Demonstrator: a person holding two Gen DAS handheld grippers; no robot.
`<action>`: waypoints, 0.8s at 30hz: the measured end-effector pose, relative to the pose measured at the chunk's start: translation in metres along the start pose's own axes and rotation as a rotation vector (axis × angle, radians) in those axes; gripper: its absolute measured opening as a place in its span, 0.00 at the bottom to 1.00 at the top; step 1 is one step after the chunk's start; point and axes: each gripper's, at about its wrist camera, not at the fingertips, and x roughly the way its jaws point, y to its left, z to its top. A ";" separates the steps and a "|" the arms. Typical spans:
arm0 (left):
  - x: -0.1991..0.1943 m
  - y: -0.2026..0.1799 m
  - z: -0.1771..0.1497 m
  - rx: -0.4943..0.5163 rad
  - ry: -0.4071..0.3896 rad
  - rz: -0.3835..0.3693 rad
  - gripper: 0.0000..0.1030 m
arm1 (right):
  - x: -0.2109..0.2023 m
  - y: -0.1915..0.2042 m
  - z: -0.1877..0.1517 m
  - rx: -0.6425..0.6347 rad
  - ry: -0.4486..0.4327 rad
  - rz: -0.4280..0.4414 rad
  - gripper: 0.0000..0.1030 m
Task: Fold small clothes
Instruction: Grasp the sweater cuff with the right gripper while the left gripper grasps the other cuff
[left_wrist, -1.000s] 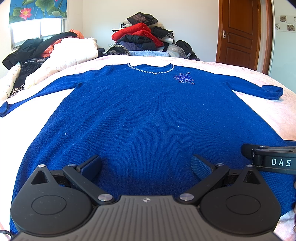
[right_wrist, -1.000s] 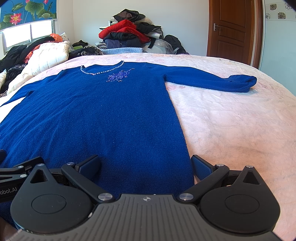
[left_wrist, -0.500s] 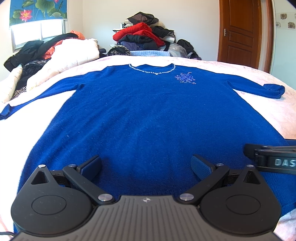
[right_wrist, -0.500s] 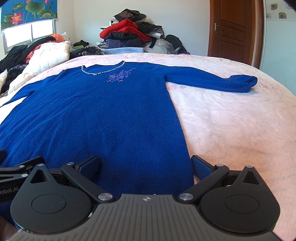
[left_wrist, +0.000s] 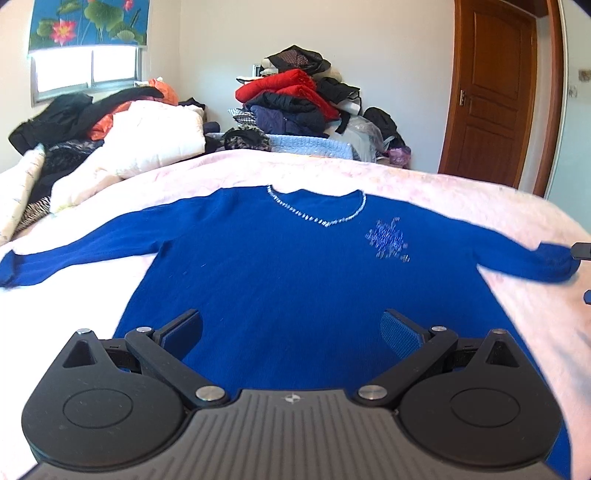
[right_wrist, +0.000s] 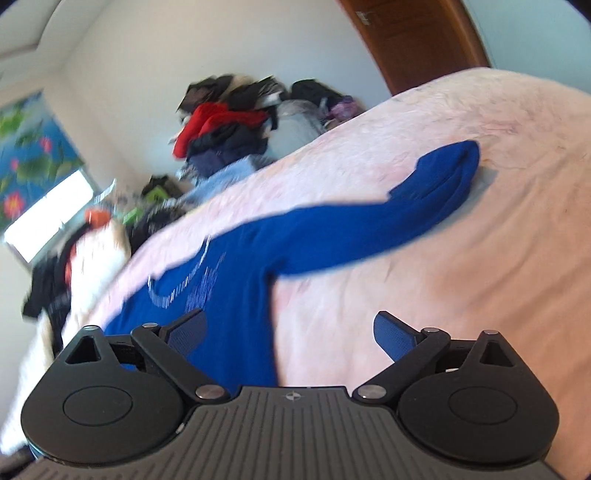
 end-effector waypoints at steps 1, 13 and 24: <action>0.005 0.000 0.004 -0.014 0.008 -0.015 1.00 | 0.008 -0.012 0.016 0.037 -0.011 -0.011 0.91; 0.060 -0.013 0.024 -0.102 0.097 -0.099 1.00 | 0.101 -0.117 0.111 0.434 -0.001 -0.001 0.77; 0.097 -0.031 0.029 -0.124 0.175 -0.120 1.00 | 0.142 -0.138 0.108 0.429 0.073 -0.045 0.26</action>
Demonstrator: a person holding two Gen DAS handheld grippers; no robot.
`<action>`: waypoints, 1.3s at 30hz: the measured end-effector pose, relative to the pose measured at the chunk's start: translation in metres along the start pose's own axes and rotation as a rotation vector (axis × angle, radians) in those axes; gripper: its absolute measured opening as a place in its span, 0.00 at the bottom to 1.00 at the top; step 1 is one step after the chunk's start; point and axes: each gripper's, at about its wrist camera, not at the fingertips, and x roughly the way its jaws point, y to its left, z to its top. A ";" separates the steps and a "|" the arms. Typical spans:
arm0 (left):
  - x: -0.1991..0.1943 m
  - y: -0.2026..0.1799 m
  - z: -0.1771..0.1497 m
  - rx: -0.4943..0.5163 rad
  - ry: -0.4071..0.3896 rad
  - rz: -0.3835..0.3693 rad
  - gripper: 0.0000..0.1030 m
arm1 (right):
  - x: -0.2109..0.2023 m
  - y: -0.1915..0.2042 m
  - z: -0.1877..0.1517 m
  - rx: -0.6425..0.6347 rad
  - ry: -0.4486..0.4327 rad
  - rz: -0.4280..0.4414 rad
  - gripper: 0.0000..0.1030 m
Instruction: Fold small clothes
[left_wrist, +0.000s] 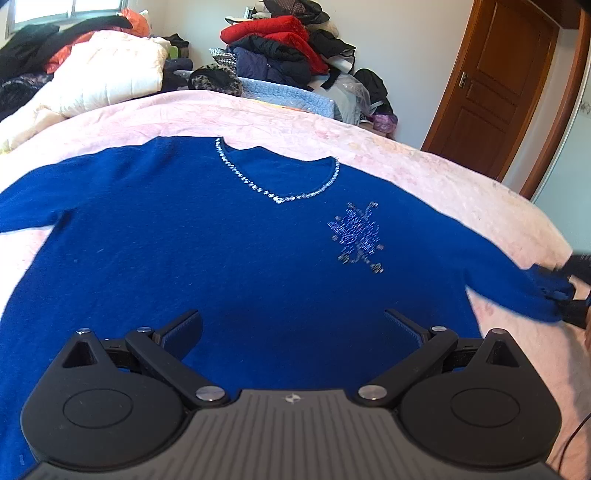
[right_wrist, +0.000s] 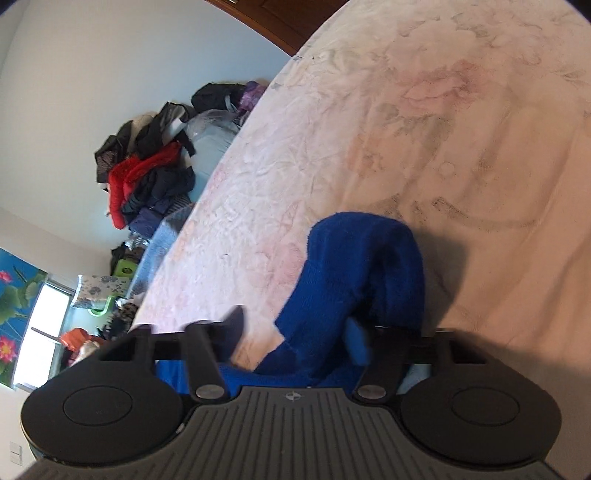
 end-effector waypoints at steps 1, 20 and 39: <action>0.001 -0.001 0.003 -0.010 -0.003 -0.014 1.00 | 0.002 -0.002 0.000 0.006 0.006 -0.005 0.14; 0.108 -0.036 0.033 -0.867 0.355 -0.804 0.72 | -0.001 0.081 -0.117 -0.040 0.254 0.632 0.10; 0.124 -0.019 0.037 -0.745 0.432 -0.650 0.04 | -0.014 0.055 -0.153 0.062 0.365 0.608 0.64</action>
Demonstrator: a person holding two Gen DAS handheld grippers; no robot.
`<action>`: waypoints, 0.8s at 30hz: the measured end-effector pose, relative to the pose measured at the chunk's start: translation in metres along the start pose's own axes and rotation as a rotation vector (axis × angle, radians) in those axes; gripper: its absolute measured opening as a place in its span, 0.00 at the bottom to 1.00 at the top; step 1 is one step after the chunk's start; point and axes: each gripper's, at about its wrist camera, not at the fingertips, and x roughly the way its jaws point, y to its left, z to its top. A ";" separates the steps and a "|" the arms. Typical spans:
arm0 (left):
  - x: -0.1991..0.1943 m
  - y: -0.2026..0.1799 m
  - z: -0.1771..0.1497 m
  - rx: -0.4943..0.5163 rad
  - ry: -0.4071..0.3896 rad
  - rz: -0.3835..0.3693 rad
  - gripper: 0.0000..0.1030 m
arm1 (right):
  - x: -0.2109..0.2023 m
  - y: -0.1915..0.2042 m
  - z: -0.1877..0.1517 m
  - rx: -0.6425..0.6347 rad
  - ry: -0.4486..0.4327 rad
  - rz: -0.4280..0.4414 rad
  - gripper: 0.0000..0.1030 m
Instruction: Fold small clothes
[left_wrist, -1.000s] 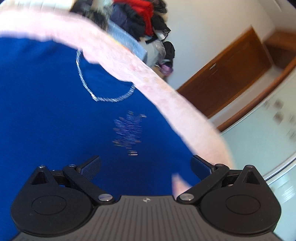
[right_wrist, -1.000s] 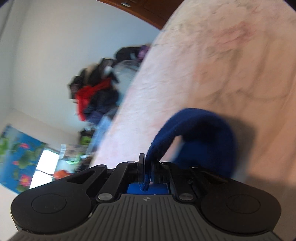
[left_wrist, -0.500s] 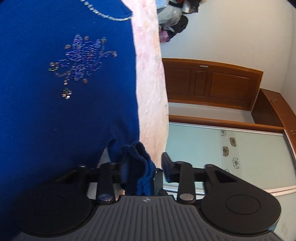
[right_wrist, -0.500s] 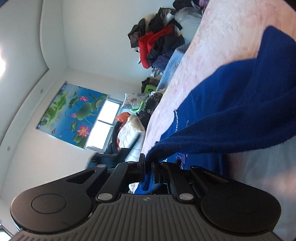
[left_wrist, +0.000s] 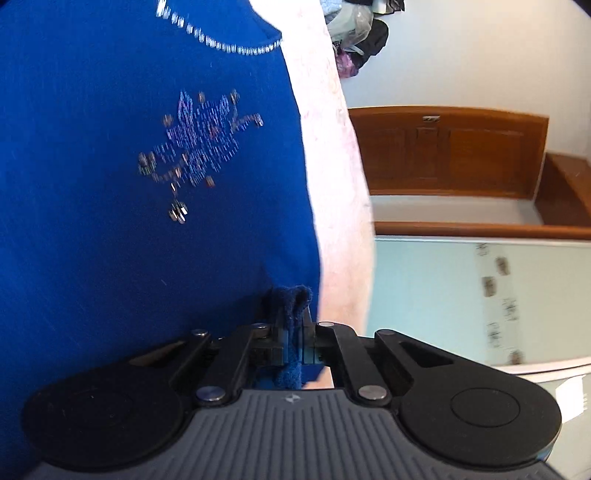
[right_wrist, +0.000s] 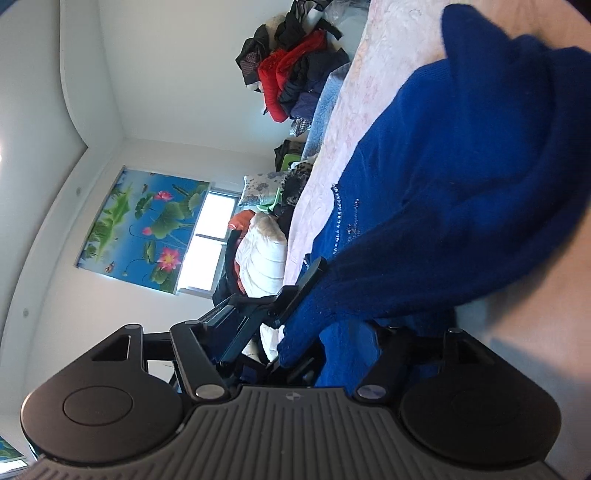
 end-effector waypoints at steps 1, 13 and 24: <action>-0.003 -0.004 0.004 0.026 -0.009 0.022 0.04 | -0.004 -0.002 -0.001 0.003 0.000 -0.011 0.64; -0.194 0.011 0.104 0.170 -0.548 0.274 0.04 | -0.036 0.017 0.054 -0.219 -0.094 -0.247 0.67; -0.215 0.018 0.120 0.165 -0.568 0.259 0.04 | 0.095 0.014 0.110 -0.426 0.069 -0.542 0.67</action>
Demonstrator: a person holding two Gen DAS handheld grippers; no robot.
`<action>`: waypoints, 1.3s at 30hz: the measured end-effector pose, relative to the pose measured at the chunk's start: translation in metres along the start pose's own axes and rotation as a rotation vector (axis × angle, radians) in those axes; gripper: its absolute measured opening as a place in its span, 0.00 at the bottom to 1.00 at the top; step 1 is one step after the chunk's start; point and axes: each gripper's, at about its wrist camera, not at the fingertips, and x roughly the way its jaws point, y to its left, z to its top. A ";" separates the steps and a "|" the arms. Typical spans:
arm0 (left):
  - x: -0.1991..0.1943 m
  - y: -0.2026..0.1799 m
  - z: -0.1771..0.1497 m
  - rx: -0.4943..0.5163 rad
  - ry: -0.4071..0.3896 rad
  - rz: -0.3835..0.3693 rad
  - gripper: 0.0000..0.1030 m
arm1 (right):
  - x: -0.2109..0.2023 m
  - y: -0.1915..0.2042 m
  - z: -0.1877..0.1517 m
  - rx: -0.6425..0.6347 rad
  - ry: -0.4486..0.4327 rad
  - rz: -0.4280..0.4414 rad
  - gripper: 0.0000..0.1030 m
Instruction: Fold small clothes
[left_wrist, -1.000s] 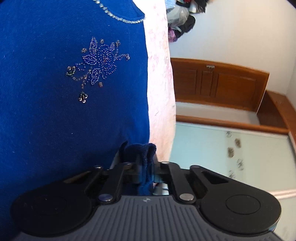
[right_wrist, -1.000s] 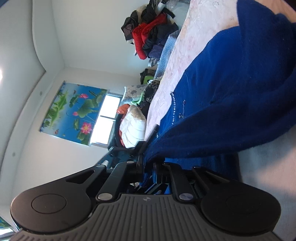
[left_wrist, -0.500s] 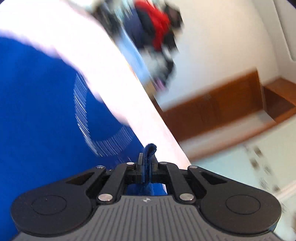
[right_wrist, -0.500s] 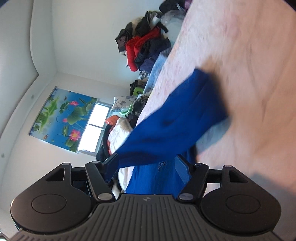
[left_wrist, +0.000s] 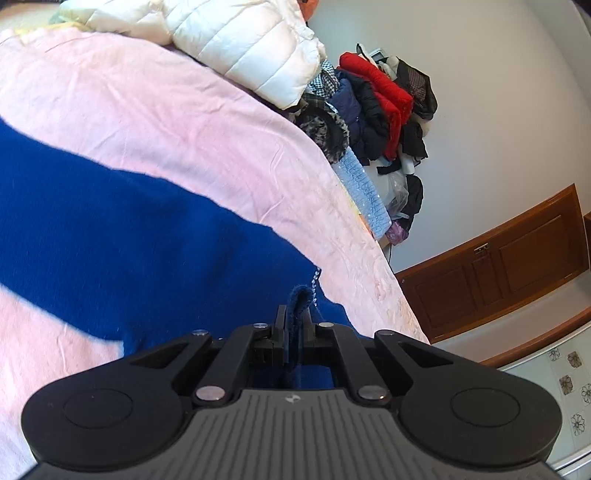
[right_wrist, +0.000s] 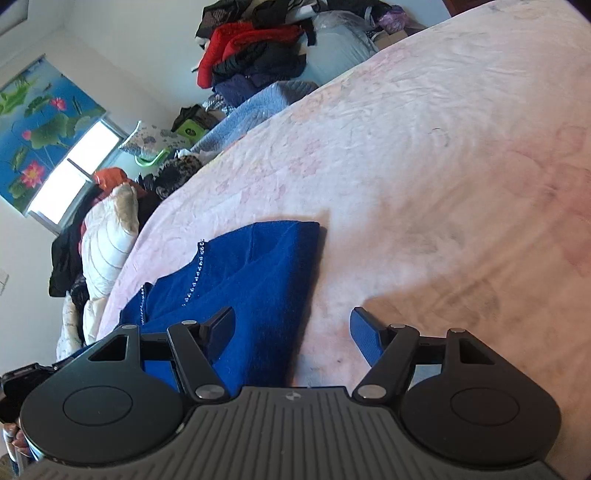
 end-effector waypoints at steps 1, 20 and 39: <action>0.000 0.003 0.001 0.014 0.000 0.011 0.04 | 0.006 0.006 0.003 -0.016 0.000 -0.003 0.67; 0.012 0.038 0.018 0.036 0.056 0.198 0.55 | -0.006 0.040 0.008 -0.193 -0.072 -0.099 0.42; 0.017 0.017 -0.022 0.276 0.032 0.433 0.02 | 0.039 0.091 -0.051 -0.493 -0.030 -0.072 0.47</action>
